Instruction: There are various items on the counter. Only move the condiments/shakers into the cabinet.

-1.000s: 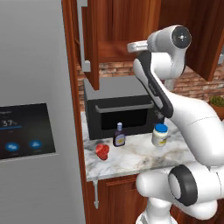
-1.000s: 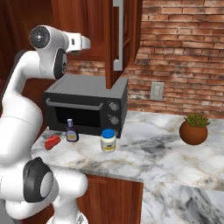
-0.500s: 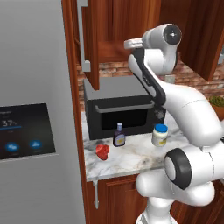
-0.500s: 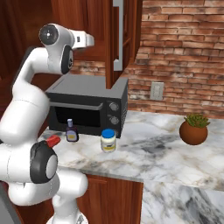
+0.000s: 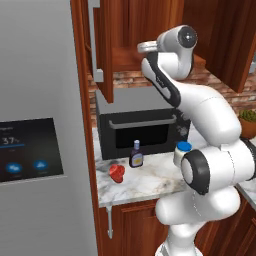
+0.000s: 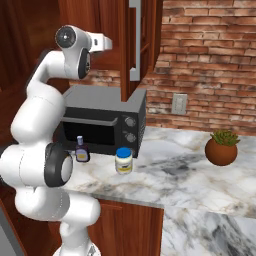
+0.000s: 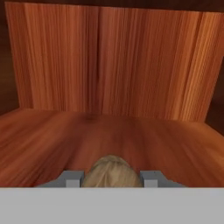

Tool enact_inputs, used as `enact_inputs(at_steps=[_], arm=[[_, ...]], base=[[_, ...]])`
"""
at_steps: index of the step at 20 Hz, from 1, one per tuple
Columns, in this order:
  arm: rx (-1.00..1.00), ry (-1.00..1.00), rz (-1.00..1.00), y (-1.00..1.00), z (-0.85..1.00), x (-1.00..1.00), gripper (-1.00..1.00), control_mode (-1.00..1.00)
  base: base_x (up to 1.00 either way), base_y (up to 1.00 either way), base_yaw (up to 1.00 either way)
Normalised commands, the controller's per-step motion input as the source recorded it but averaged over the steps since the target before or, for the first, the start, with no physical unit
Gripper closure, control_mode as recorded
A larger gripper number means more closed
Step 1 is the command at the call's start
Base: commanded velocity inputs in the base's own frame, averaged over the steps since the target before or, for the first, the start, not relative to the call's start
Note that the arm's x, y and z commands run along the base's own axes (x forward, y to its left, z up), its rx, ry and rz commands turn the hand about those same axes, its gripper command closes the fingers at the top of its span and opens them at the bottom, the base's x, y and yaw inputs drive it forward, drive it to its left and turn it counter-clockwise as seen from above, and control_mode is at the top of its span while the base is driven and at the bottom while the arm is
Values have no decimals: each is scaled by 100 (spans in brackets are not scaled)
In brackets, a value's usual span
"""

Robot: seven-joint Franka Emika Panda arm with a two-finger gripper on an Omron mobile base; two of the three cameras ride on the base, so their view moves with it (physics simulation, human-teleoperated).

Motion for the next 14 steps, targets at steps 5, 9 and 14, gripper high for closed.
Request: enact_inputs(at_steps=[5,9,14], arm=[[-1,7,0,0,-2,47,100,-100],[-3,12,0,0,-6,41,100,-100],[-7,8,0,0,-21,12,100,-100]], base=[[0,0,0],[0,0,0],[0,0,0]])
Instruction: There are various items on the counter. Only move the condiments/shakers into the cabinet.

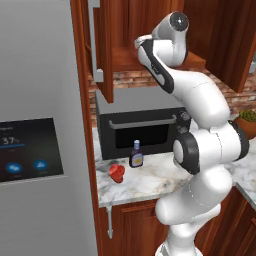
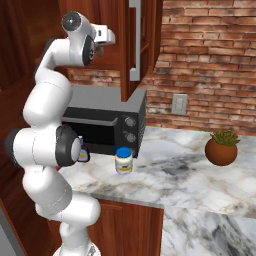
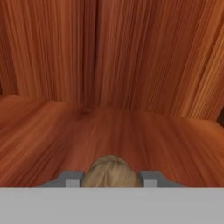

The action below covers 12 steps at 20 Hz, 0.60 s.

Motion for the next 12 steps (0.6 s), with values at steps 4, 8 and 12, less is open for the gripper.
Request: enact_inputs(at_steps=[4,8,12], arm=[[-7,0,0,0,-25,1,100,-100],[-2,-6,0,0,-20,14,-100,-100],[0,-16,0,0,-11,32,-100,-100]], base=[[0,0,0],[0,0,0],[0,0,0]])
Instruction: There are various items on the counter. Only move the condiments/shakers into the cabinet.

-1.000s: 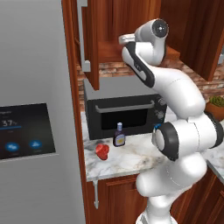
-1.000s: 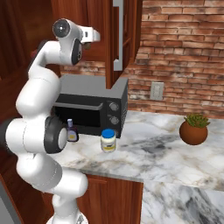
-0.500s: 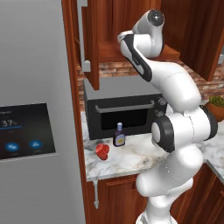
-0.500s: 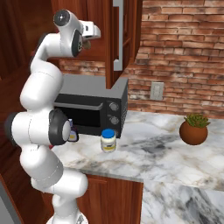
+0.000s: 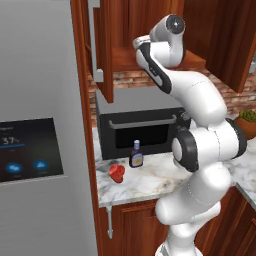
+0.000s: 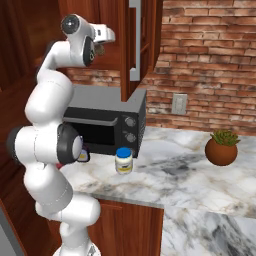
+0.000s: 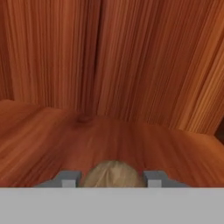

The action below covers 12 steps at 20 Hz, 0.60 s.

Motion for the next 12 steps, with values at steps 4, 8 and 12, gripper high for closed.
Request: enact_inputs(at_steps=[4,8,12], arm=[[0,-19,0,0,-6,47,-100,-100],[0,-15,0,0,-1,44,-100,-100],[0,-1,0,0,0,10,-100,-100]], base=[[0,0,0],[0,0,0],[0,0,0]])
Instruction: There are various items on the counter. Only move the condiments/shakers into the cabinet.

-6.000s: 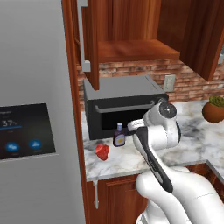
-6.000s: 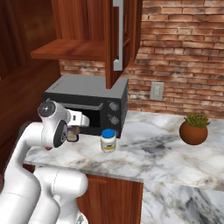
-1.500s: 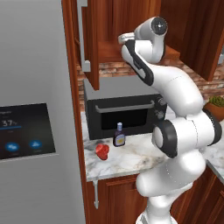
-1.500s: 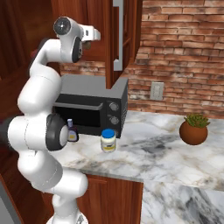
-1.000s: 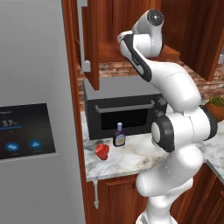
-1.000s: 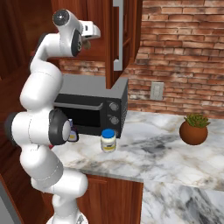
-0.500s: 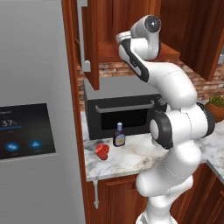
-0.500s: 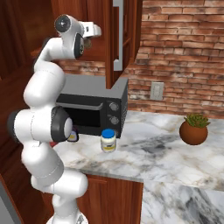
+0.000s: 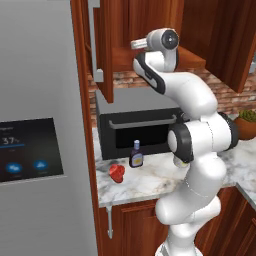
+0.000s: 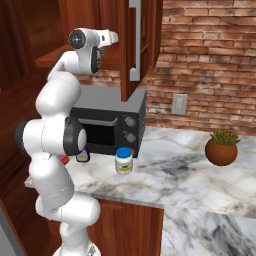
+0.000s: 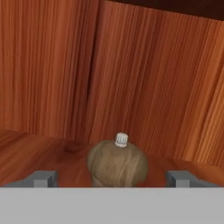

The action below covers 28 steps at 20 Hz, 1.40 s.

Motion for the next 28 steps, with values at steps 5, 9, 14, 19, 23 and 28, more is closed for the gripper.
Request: enact_inputs(at_steps=[5,9,14,19,23,28], arm=[[0,-4,-2,0,0,-58,-100,-100],[2,-2,-7,-1,0,-100,-100,-100],[2,1,-12,-12,-16,-100,-100,-100],[1,17,-13,-19,-33,-100,-100,-100],[0,27,-11,-21,-67,-100,-100,-100],[0,24,-7,-41,-97,-100,-100,-100]], base=[[0,0,0],[0,0,0],[0,0,0],[0,0,0],[0,0,0],[0,0,0]])
